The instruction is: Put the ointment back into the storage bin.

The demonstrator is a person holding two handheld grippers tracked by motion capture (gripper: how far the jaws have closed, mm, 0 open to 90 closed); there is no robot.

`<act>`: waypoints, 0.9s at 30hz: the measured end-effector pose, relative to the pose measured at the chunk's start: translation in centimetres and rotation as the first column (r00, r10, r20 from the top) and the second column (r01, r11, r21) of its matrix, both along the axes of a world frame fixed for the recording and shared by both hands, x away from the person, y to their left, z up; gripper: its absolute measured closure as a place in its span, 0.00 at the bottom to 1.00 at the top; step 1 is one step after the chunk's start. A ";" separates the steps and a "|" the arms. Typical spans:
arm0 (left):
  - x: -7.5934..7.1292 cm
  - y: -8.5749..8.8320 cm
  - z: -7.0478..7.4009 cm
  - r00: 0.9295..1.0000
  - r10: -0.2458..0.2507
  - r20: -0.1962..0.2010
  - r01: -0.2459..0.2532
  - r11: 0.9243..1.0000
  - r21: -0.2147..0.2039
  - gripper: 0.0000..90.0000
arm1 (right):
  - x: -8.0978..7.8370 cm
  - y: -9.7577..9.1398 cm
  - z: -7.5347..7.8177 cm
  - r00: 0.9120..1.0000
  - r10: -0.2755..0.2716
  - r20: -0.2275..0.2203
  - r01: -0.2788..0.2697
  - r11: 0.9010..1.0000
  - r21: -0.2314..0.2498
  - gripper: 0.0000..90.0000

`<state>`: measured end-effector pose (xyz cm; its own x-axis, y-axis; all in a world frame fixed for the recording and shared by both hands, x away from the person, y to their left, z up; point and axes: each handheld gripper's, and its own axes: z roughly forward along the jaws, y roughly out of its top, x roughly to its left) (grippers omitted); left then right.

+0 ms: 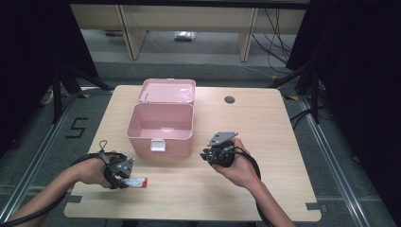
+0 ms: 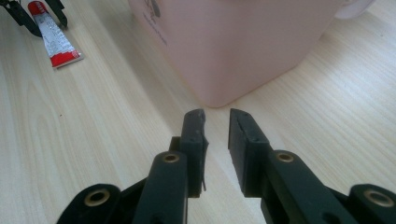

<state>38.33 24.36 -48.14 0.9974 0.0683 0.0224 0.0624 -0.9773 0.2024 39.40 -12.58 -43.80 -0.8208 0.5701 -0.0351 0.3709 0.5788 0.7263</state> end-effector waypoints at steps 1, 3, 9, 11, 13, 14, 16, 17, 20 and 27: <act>0.0 0.0 0.0 1.000 0.000 0.003 0.000 1.000 0.001 0.71 | 0.1 -0.1 0.1 1.000 0.004 0.010 -0.004 1.000 -0.006 0.85; 0.1 0.0 0.0 1.000 0.000 -0.005 0.000 1.000 0.004 0.72 | 0.0 0.0 0.0 1.000 -0.001 -0.006 0.001 1.000 0.001 0.85; 0.0 -0.1 0.0 1.000 0.005 -0.017 -0.005 1.000 0.006 0.77 | 0.0 0.0 0.1 1.000 -0.002 -0.013 0.002 1.000 -0.005 0.85; 0.0 0.0 0.0 1.000 0.009 -0.020 -0.009 1.000 0.006 0.78 | 0.0 0.0 0.1 1.000 0.001 -0.013 -0.001 1.000 -0.009 0.85; -0.1 0.1 0.0 1.000 0.018 -0.019 -0.019 1.000 -0.004 0.79 | -0.1 0.0 0.1 1.000 0.004 -0.015 -0.004 1.000 -0.014 0.85; -0.1 0.1 0.0 1.000 0.021 -0.020 -0.022 1.000 -0.005 0.79 | -0.1 0.0 0.1 1.000 0.000 -0.024 0.000 1.000 -0.009 0.85; -0.1 0.2 0.0 0.999 0.033 -0.029 -0.033 0.999 -0.001 0.79 | -0.1 0.0 0.1 1.000 0.002 -0.017 -0.002 1.000 -0.014 0.85; -0.2 0.2 0.0 0.999 0.038 -0.029 -0.038 0.999 -0.003 0.79 | -0.1 0.0 0.1 1.000 0.002 -0.015 -0.002 1.000 -0.013 0.85; -0.2 0.1 0.1 0.998 0.043 -0.036 -0.043 0.999 0.002 0.79 | -0.1 0.2 0.0 1.000 0.000 -0.016 0.000 1.000 0.001 0.85; -0.3 0.1 0.5 0.999 0.047 -0.027 -0.048 0.999 -0.004 0.80 | 0.0 0.2 0.0 1.000 0.018 -0.008 -0.018 1.000 -0.019 0.85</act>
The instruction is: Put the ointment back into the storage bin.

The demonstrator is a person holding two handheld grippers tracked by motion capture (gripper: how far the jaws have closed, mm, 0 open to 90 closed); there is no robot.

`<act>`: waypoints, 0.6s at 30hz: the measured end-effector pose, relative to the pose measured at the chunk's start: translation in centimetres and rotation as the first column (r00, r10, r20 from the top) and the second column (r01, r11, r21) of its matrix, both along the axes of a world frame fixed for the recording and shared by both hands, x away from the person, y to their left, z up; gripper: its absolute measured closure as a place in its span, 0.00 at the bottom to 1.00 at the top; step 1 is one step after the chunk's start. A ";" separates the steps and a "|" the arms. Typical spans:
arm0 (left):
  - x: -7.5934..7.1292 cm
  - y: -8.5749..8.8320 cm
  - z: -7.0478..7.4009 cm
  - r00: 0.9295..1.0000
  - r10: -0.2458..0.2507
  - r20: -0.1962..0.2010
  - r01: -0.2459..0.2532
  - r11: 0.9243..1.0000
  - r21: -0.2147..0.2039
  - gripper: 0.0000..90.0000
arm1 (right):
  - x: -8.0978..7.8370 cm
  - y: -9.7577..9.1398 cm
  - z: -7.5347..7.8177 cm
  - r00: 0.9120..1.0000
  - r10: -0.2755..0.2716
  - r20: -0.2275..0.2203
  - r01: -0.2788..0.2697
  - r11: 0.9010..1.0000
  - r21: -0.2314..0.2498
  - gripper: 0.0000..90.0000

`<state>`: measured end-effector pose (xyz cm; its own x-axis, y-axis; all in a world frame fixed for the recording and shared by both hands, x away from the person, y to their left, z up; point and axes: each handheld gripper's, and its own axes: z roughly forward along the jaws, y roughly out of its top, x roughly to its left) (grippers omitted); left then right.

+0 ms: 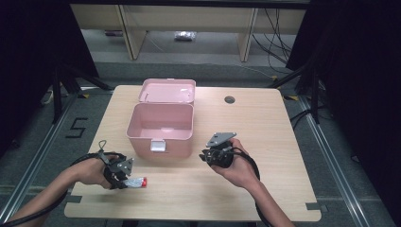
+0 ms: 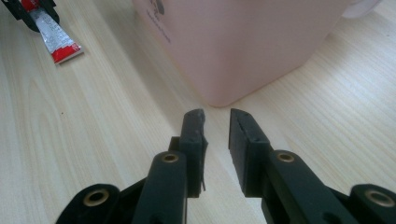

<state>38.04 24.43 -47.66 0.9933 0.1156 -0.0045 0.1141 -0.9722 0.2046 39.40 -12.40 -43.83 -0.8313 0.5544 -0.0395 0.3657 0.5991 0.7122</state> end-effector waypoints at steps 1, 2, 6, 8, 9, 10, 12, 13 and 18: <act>0.0 0.0 0.1 1.000 0.003 0.002 -0.003 1.000 -0.005 0.80 | 0.0 0.0 0.0 1.000 0.000 -0.001 0.000 1.000 0.001 0.85; 0.0 0.0 0.3 1.000 0.004 0.006 -0.004 1.000 -0.011 0.80 | 0.0 0.0 0.0 1.000 0.008 0.007 -0.008 1.000 0.000 0.85; -0.1 0.1 0.8 1.000 0.022 0.013 -0.022 0.999 -0.030 0.80 | 0.0 0.1 -0.2 0.999 0.006 0.032 -0.006 1.000 0.010 0.86; -0.1 0.1 1.1 1.000 0.025 0.017 -0.024 0.999 -0.043 0.80 | -0.2 0.2 -0.1 1.000 -0.010 -0.003 0.010 1.000 0.016 0.86; -0.1 0.2 1.4 1.000 0.024 0.016 -0.024 0.999 -0.046 0.80 | -0.2 0.2 -0.1 1.000 -0.005 -0.001 0.005 1.000 0.007 0.86; -0.2 0.2 1.6 0.999 0.032 0.026 -0.030 0.998 -0.057 0.80 | -0.2 0.3 -0.1 1.000 -0.007 -0.008 0.007 1.000 0.010 0.87; -0.1 0.3 1.9 0.999 0.031 0.034 -0.029 0.998 -0.059 0.80 | -0.1 0.4 -0.3 1.000 0.004 0.025 -0.005 1.000 0.015 0.88; -0.1 0.3 2.0 0.998 0.039 0.045 -0.035 0.997 -0.073 0.80 | -0.1 0.4 -0.4 1.000 0.003 0.009 -0.003 1.000 0.015 0.89; -0.1 0.5 2.7 0.997 0.048 0.062 -0.042 0.995 -0.090 0.80 | -0.3 0.7 -0.6 1.000 -0.008 -0.012 0.008 1.000 0.015 0.97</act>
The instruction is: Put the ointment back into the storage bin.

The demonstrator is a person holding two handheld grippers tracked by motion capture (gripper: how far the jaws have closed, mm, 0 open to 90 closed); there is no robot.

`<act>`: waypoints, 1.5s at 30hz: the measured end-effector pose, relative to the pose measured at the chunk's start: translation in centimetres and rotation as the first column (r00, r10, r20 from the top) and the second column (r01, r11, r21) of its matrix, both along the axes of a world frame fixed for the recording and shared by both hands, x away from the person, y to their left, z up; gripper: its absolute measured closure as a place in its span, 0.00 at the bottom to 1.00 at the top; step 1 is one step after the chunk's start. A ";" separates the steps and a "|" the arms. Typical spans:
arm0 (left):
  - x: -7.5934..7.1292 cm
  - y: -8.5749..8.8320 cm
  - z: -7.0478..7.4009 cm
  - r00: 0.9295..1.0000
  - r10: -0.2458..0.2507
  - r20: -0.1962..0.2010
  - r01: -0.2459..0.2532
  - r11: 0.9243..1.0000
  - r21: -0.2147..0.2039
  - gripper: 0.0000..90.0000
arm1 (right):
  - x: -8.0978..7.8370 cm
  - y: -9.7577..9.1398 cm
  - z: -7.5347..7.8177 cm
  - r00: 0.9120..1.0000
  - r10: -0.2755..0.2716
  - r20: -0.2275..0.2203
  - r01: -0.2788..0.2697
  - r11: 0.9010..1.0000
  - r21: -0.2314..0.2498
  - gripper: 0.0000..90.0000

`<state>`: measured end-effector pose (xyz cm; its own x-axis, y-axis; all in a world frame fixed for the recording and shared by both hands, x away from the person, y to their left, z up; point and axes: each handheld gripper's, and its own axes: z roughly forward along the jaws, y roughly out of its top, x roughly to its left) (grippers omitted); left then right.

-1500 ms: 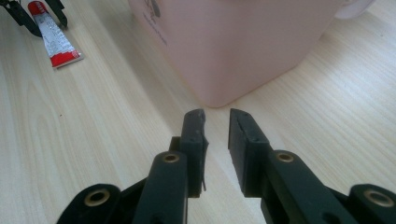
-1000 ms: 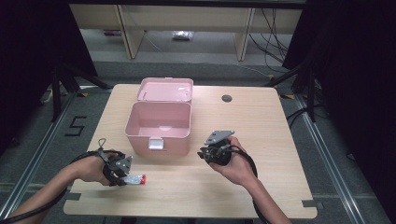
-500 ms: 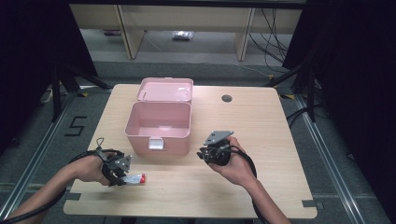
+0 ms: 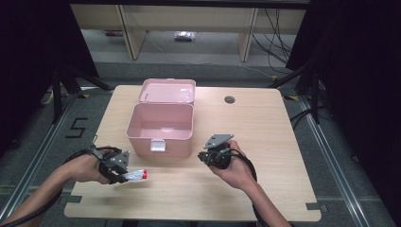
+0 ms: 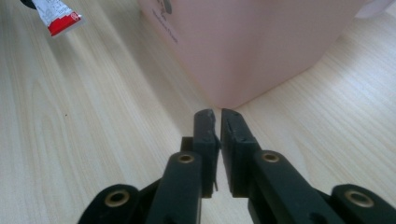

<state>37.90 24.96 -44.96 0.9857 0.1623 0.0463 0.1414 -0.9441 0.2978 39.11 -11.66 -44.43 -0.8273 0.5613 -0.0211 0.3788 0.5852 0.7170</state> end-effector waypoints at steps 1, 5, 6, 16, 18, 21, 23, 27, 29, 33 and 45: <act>0.0 0.0 0.1 1.000 0.000 0.007 0.000 1.000 -0.009 0.80 | -0.1 0.1 -0.1 1.000 -0.001 0.000 0.001 1.000 0.007 0.98; 0.1 0.1 0.7 1.000 0.004 0.018 -0.003 1.000 -0.015 0.80 | 0.0 0.1 0.0 1.000 0.002 -0.004 -0.002 1.000 0.000 0.99; 0.1 0.1 0.8 1.000 0.006 0.019 -0.006 1.000 -0.019 0.80 | 0.0 0.2 0.0 1.000 -0.002 0.004 0.002 1.000 0.006 0.99; 0.1 0.2 1.9 1.000 -0.001 0.027 0.002 1.000 -0.021 0.80 | -0.2 0.6 0.0 1.000 0.005 -0.012 -0.005 1.000 0.001 0.99; 0.1 0.3 2.1 0.999 -0.001 0.033 0.002 1.000 -0.030 0.80 | -0.1 0.7 -0.1 1.000 0.011 -0.005 -0.011 1.000 0.002 1.00; -0.1 0.2 2.1 0.999 0.029 0.033 -0.027 0.998 -0.060 0.80 | -0.1 0.8 -0.1 1.000 0.005 0.000 -0.005 1.000 0.010 1.00; 0.1 0.2 2.4 0.999 -0.010 0.044 0.011 0.999 -0.035 0.80 | 0.0 0.8 -0.1 1.000 0.013 -0.002 -0.013 1.000 0.003 1.00; 0.0 0.1 2.6 0.999 0.010 0.044 -0.007 0.998 -0.066 0.80 | 0.0 1.1 -0.2 1.000 0.009 0.002 -0.009 1.000 0.016 1.00; 0.0 0.1 2.8 0.999 0.012 0.044 -0.009 0.998 -0.064 0.80 | -0.1 1.1 -0.1 1.000 0.012 -0.011 -0.012 1.000 0.003 1.00; 0.2 0.0 3.3 0.998 -0.022 0.060 0.024 0.999 -0.036 0.80 | -0.1 1.4 -0.3 1.000 0.015 0.006 -0.015 1.000 0.019 1.00; 0.2 0.0 3.9 0.997 -0.033 0.066 0.036 0.998 -0.054 0.80 | -0.2 2.0 -0.4 0.999 0.032 -0.007 -0.032 0.999 0.011 1.00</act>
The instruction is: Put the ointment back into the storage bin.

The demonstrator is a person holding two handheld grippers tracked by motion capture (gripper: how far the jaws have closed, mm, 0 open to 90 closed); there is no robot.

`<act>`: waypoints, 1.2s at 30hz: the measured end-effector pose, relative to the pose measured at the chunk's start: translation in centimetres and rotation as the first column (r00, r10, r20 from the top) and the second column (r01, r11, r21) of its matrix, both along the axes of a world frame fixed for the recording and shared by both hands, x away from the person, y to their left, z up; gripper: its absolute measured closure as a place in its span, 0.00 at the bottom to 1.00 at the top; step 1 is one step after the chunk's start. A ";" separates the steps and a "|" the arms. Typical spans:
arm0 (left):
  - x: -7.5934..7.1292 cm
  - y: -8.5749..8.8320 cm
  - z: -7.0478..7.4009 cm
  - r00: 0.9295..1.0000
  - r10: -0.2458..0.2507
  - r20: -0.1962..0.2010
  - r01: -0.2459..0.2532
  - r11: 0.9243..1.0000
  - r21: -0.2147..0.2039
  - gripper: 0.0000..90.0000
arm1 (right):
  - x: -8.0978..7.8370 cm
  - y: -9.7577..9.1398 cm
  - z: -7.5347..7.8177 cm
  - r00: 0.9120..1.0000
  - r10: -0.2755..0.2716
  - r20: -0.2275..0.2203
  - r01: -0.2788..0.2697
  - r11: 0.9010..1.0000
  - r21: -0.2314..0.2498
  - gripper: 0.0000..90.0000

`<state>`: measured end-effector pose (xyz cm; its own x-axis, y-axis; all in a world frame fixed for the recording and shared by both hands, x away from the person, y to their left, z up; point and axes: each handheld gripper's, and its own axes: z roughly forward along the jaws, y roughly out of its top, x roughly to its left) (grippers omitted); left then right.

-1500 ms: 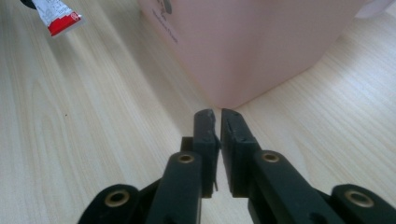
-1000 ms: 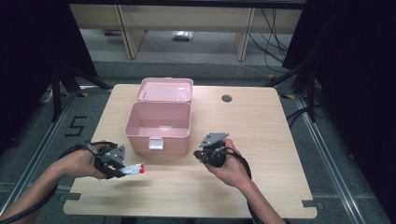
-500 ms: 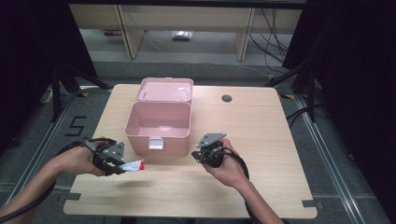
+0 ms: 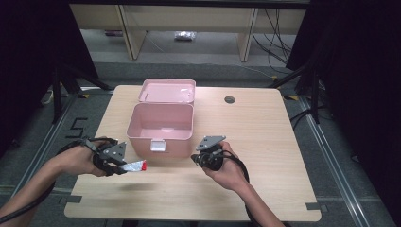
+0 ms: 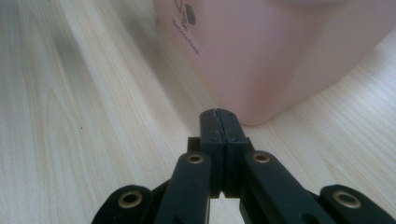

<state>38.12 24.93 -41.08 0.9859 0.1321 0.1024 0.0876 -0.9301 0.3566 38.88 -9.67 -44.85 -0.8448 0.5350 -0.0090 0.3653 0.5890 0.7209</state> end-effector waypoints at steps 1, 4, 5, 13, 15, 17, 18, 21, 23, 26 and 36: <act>0.0 0.0 0.0 1.000 0.001 0.002 -0.001 1.000 -0.002 0.80 | 0.0 0.1 -0.1 1.000 0.001 0.002 -0.001 1.000 0.006 1.00; 0.1 0.0 0.2 1.000 0.002 0.009 -0.002 1.000 -0.004 0.80 | -0.1 0.2 -0.1 1.000 -0.001 0.005 0.001 1.000 0.014 1.00; 0.1 0.0 0.2 1.000 0.008 0.010 -0.008 1.000 -0.013 0.80 | -0.1 0.1 0.0 1.000 0.000 -0.001 0.000 1.000 0.006 1.00; 0.4 -0.2 1.2 1.000 -0.008 0.026 0.008 1.000 -0.004 0.80 | -0.1 0.5 0.3 1.000 0.003 0.012 -0.003 1.000 0.012 1.00; 0.3 -0.4 1.1 1.000 0.016 0.021 -0.015 0.999 -0.048 0.80 | -0.1 0.6 0.2 1.000 0.013 0.017 -0.014 1.000 0.014 1.00; 0.7 -0.3 1.5 0.999 -0.016 0.037 0.016 1.000 -0.004 0.80 | 0.0 0.7 0.2 0.999 0.022 0.038 -0.023 1.000 0.008 1.00; 0.9 -0.3 1.7 0.999 -0.036 0.040 0.035 0.999 0.019 0.80 | 0.0 0.7 0.2 0.999 0.022 0.037 -0.022 1.000 0.009 1.00; 1.0 -0.4 1.9 0.998 -0.035 0.050 0.034 0.999 0.014 0.80 | -0.1 0.8 0.2 1.000 0.013 0.019 -0.014 1.000 0.021 1.00; 0.9 -0.5 2.0 0.999 -0.015 0.049 0.016 1.000 -0.018 0.80 | -0.2 0.8 0.3 1.000 0.005 0.013 -0.005 1.000 0.025 1.00; 1.1 -0.6 2.4 0.998 -0.021 0.055 0.022 1.000 -0.019 0.80 | -0.1 0.9 0.3 1.000 0.017 0.022 -0.017 1.000 0.022 1.00; 1.3 -1.0 3.1 0.997 -0.022 0.073 0.026 0.998 -0.052 0.80 | -0.1 1.3 0.6 0.999 0.028 0.018 -0.028 0.999 0.018 1.00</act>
